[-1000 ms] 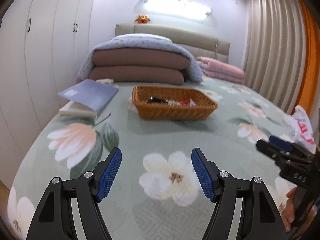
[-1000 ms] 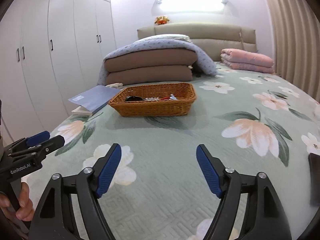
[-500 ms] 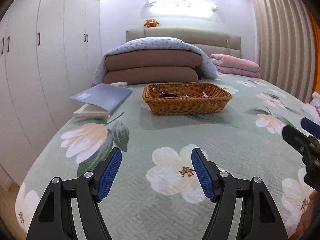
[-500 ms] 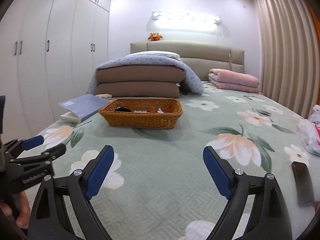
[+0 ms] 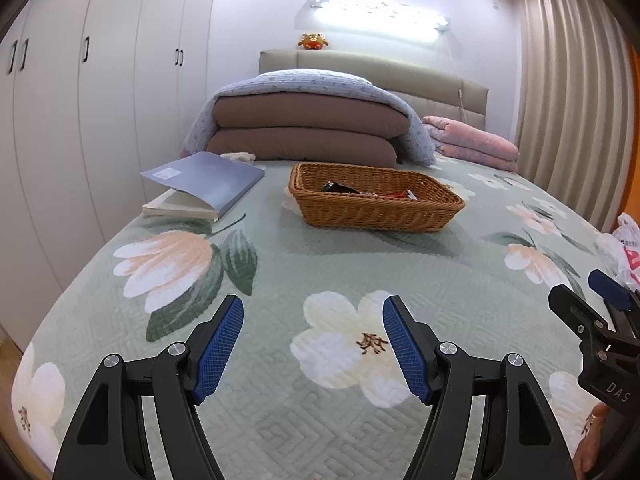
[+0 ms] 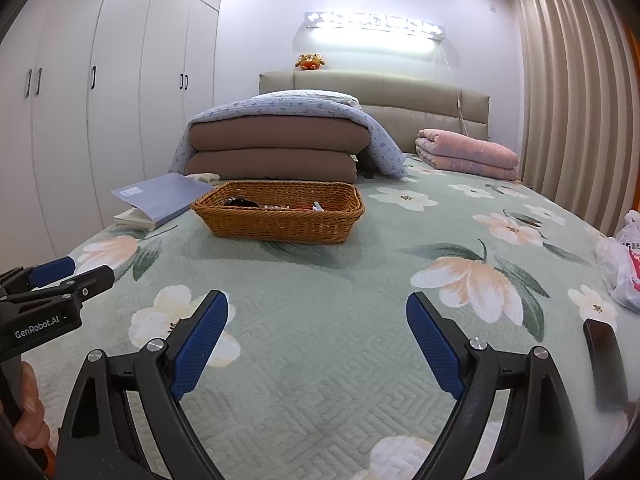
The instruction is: Organize jewelry
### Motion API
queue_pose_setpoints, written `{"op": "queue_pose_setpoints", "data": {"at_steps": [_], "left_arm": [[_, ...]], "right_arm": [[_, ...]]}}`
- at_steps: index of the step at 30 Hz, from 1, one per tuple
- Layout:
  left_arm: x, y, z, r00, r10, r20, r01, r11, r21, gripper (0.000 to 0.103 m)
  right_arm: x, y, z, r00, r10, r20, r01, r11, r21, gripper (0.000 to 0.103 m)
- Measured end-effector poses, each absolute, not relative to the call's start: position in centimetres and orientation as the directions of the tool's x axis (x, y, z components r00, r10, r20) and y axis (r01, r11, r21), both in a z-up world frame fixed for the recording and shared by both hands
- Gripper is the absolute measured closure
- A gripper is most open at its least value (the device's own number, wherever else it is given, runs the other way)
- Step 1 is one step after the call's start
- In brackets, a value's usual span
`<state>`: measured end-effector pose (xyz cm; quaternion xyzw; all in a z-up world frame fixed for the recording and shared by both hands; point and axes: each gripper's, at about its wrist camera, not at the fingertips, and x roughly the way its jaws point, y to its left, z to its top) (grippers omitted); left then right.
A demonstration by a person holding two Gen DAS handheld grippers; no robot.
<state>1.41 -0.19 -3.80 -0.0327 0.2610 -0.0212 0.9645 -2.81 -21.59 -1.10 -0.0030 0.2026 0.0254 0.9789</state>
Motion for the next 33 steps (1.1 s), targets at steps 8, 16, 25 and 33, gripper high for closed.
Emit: {"op": "queue_pose_setpoints", "data": {"at_steps": [8, 16, 25, 33], "left_arm": [[1.5, -0.1, -4.0, 0.86, -0.055, -0.507, 0.018, 0.997, -0.078, 0.029], [1.4, -0.3, -4.1, 0.864, -0.038, -0.501, 0.013, 0.998, -0.054, 0.029], [1.6, -0.2, -4.4, 0.859, -0.034, -0.51, 0.009, 0.999, -0.052, 0.029], [1.6, -0.5, -4.5, 0.86, -0.031, -0.51, 0.013, 0.999, -0.038, 0.029]], "right_arm": [[-2.3, -22.3, -1.5, 0.907, 0.057, -0.417, -0.046, 0.998, 0.037, 0.011], [-2.3, -22.1, -1.6, 0.907, 0.045, -0.418, -0.044, 0.999, 0.014, 0.011], [-2.0, -22.5, -1.9, 0.9, 0.052, -0.432, -0.041, 0.999, 0.034, 0.011], [-1.7, -22.6, -2.0, 0.896, 0.052, -0.442, -0.043, 0.999, 0.031, 0.011]]}}
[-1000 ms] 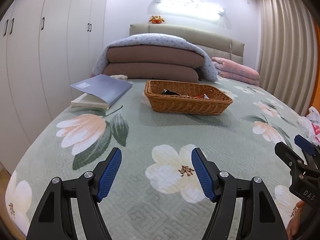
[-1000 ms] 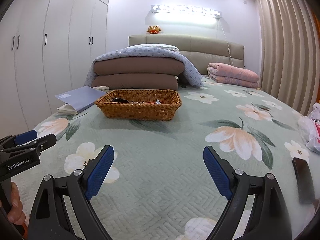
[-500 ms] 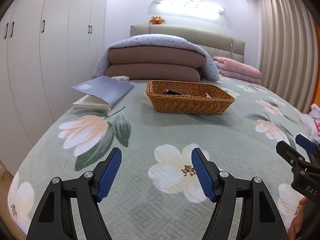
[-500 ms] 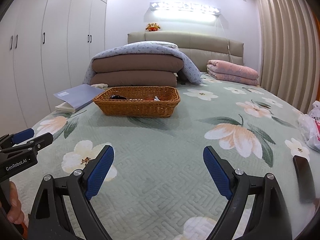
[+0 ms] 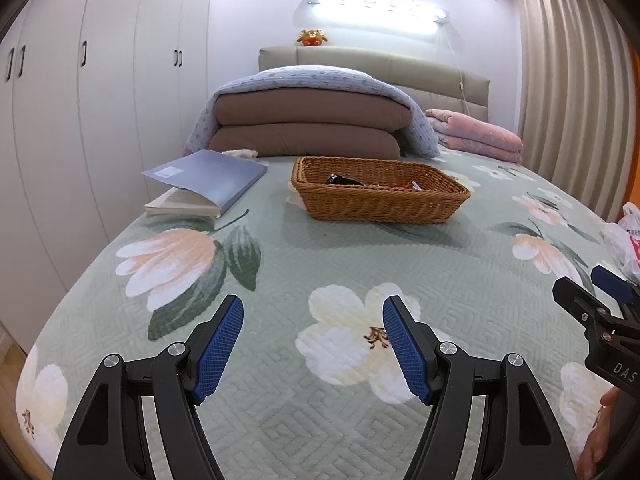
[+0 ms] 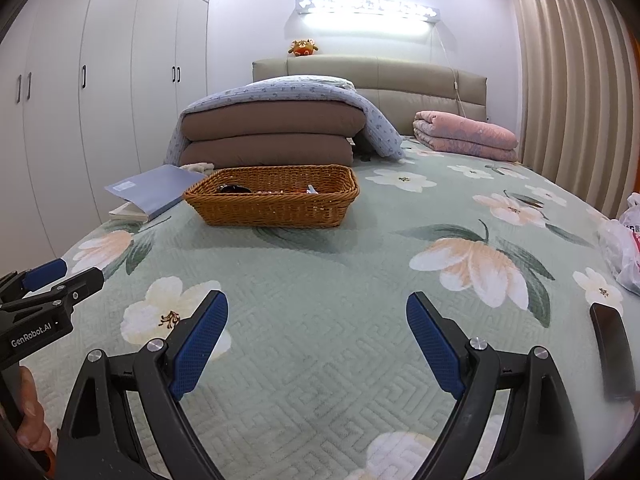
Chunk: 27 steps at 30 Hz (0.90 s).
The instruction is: Organize jewelry
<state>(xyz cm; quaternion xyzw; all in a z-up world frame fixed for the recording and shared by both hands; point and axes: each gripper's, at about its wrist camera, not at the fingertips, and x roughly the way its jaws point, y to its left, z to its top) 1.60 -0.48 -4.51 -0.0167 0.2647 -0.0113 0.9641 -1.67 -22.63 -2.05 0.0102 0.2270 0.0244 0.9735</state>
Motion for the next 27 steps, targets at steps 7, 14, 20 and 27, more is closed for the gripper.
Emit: {"op": "queue_pose_setpoints", "data": {"at_steps": [7, 14, 20, 27], "left_arm": [[1.58, -0.56, -4.54, 0.856, -0.036, -0.515, 0.018, 0.999, -0.039, 0.029], [1.52, -0.74, -4.54, 0.857, -0.031, -0.514, 0.021, 0.999, -0.025, 0.029], [1.57, -0.76, -4.61, 0.855, -0.034, -0.518, 0.023, 0.999, -0.028, 0.029], [1.65, -0.78, -4.64, 0.855, -0.034, -0.518, 0.025, 0.999, -0.024, 0.029]], "right_arm": [[-1.7, -22.58, -2.04, 0.895, 0.052, -0.442, -0.043, 0.999, 0.03, 0.011], [-1.67, -22.57, -2.12, 0.894, 0.053, -0.445, -0.044, 0.999, 0.032, 0.011], [-1.63, -22.52, -2.21, 0.893, 0.053, -0.447, -0.042, 0.999, 0.033, 0.011], [-1.5, -22.52, -2.5, 0.888, 0.057, -0.456, -0.043, 0.998, 0.041, 0.011]]}}
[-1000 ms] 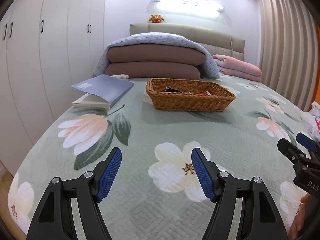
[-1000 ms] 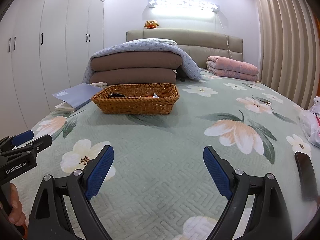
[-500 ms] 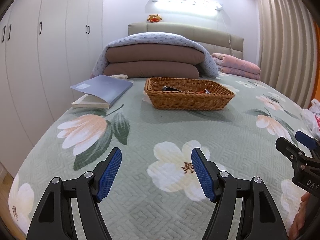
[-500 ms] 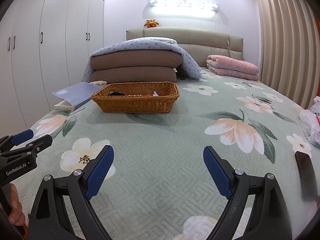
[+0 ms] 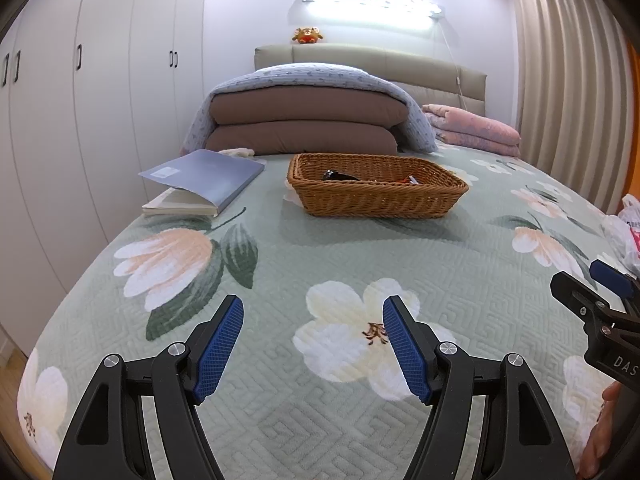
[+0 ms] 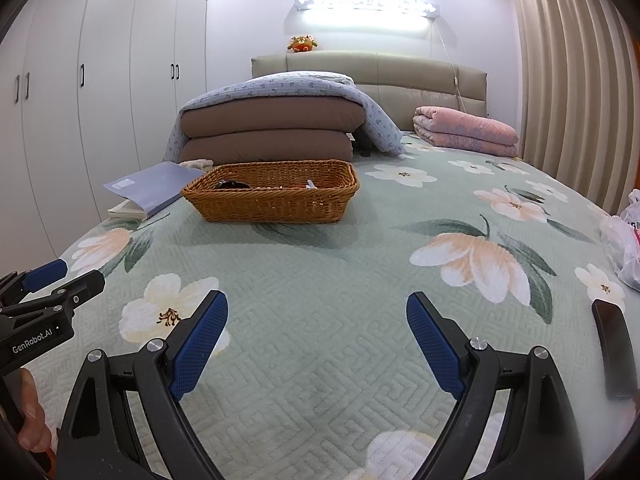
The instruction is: Organize jewelry
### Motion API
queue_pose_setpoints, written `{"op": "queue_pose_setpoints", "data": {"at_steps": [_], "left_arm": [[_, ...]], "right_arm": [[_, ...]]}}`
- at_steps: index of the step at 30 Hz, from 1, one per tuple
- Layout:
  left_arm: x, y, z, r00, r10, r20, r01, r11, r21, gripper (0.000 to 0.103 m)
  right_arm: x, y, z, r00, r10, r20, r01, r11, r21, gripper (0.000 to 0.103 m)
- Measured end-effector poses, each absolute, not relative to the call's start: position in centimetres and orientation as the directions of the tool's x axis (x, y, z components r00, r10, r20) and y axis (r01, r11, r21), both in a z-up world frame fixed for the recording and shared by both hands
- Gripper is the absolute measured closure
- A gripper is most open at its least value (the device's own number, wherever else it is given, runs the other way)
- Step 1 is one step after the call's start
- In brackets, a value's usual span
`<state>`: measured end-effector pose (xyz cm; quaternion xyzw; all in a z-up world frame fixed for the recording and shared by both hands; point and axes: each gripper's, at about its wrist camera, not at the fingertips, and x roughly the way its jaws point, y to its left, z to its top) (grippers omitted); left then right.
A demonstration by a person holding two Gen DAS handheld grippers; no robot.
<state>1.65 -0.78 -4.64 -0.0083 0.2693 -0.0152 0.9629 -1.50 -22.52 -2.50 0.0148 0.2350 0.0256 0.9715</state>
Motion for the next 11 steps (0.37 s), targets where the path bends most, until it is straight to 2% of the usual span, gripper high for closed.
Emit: {"op": "queue_pose_setpoints", "data": {"at_steps": [7, 11], "left_arm": [[1.6, -0.75, -4.59, 0.859, -0.031, -0.51, 0.023, 1.0, -0.022, 0.029], [0.99, -0.74, -4.27, 0.887, 0.004, -0.461, 0.002, 1.0, 0.013, 0.029]], "right_arm": [[-1.44, -22.32, -2.51, 0.887, 0.058, -0.459, -0.046, 0.998, 0.038, 0.011], [-1.6, -22.17, -2.45, 0.888, 0.065, -0.455, -0.055, 0.998, 0.036, 0.011]]}}
